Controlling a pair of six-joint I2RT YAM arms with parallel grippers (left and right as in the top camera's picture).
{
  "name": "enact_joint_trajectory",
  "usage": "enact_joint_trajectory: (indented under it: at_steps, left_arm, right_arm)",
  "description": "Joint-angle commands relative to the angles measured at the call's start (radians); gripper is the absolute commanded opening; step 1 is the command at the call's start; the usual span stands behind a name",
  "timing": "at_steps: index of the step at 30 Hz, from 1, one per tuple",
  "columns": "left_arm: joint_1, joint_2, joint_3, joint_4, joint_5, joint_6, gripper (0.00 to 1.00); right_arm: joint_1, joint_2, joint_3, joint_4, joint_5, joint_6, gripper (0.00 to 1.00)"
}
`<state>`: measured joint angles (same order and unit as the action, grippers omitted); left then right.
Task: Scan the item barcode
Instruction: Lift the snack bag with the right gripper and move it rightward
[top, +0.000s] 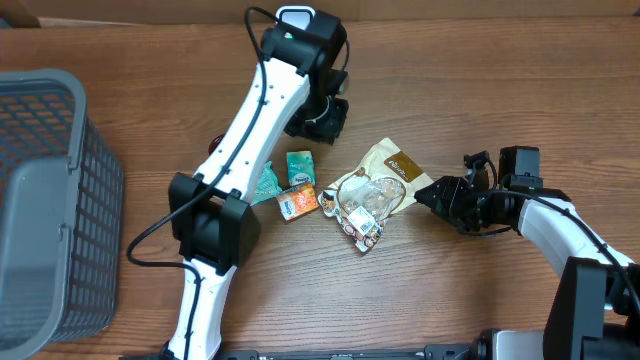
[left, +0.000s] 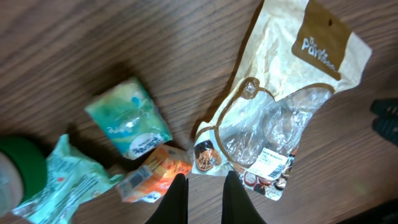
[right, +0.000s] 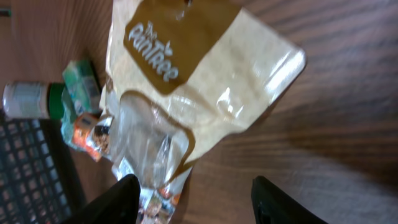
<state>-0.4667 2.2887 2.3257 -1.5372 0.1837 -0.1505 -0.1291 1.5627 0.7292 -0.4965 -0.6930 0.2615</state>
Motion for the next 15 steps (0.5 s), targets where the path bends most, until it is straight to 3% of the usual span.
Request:
enact_joint_trajectory:
  at_steps: [1,7,11,15]
  left_arm:
    - [-0.012,0.028,-0.003,0.002,0.001,-0.007,0.04]
    - [-0.011,0.028,-0.003,0.026,-0.006,-0.051,0.04]
    - [0.011,0.011,0.024,0.023,-0.097,-0.154,0.04]
    - [0.045,-0.045,0.129,-0.018,-0.228,-0.233,0.04]
  right_arm:
    - [0.005,0.006,-0.004,0.050,0.068,0.048,0.62]
    - [0.029,0.007,0.002,0.223,0.035,0.049,0.61]
    - [0.134,0.008,0.050,0.251,0.067,0.045,0.46]
    - [0.303,0.009,0.136,0.185,0.257,0.036,0.41]
